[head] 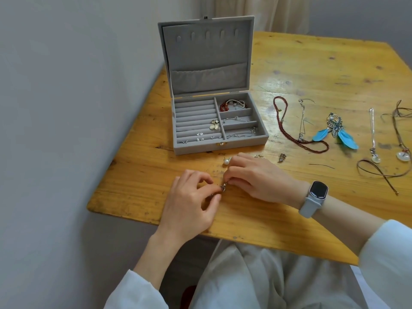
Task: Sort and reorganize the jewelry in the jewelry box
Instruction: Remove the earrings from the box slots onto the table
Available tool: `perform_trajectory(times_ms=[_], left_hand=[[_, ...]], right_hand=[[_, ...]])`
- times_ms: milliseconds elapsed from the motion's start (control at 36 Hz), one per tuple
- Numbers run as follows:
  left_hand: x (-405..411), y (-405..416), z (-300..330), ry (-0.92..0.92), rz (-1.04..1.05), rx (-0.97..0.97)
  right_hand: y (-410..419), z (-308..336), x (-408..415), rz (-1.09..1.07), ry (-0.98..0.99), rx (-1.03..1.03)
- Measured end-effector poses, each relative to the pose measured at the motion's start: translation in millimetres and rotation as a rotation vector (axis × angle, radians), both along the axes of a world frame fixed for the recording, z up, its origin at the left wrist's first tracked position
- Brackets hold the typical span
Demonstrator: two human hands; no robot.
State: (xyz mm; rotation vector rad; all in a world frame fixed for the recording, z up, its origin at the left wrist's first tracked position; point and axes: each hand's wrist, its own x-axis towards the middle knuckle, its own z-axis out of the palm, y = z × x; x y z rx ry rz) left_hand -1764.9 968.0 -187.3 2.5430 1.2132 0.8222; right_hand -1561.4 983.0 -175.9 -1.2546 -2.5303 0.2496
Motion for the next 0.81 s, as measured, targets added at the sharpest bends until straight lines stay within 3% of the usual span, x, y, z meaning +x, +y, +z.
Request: perform_trajectory(times_ms=[306, 472, 556, 694, 806], left_hand=[[-0.4, 19.7, 13.1, -0.196, 0.147, -0.125], [9.6, 65.2, 37.0, -0.133, 0.235, -0.024], [14.6, 90.5, 39.3, -0.080, 0.254, -0.062], [23.3, 118.9, 35.0, 0.021, 0.217, -0.127], [30.1, 133.6, 35.4, 0.083, 0.189, -0.122]], right_hand=[[20.9, 17.2, 1.0, -0.200, 0.216, 0.033], [63.9, 28.9, -3.9, -0.386, 0.182, 0.046], [85.3, 27.8, -7.7, -0.453, 0.137, 0.019], [99.4, 24.9, -15.2, -0.468, 0.027, 0.008], [98.9, 21.3, -15.8, -0.479, 0.092, -0.018]])
